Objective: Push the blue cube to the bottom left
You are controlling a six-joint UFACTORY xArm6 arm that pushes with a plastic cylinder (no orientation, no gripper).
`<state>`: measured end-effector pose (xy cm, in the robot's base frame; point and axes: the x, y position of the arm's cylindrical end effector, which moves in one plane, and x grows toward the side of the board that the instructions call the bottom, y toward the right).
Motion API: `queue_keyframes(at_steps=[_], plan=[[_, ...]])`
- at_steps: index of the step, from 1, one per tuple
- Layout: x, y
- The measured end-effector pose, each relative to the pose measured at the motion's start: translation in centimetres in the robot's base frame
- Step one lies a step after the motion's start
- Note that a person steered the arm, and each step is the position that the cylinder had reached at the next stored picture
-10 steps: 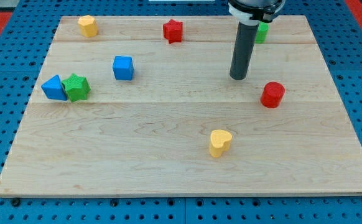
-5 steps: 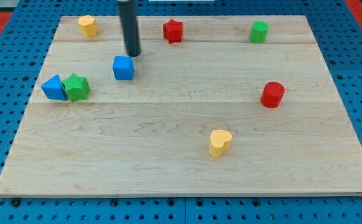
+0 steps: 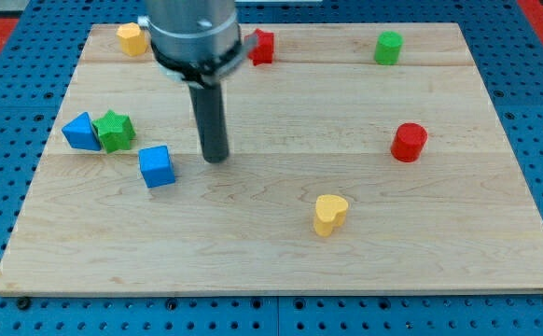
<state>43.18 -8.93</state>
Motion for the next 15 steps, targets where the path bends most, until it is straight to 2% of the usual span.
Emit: queue_keyframes(at_steps=[1, 2, 3, 4, 5, 6, 7, 8, 9, 10, 11, 12, 14, 15], plan=[[2.9, -5.3], [8.0, -5.3], [9.0, -5.1], [3.6, -5.5], [4.8, -10.3], [9.3, -9.5], [7.7, -6.6], [8.1, -1.7], [11.0, 2.1], [13.6, -0.9], [13.3, -6.1], [13.2, -6.1], [1.8, 8.8], [-0.3, 17.6]])
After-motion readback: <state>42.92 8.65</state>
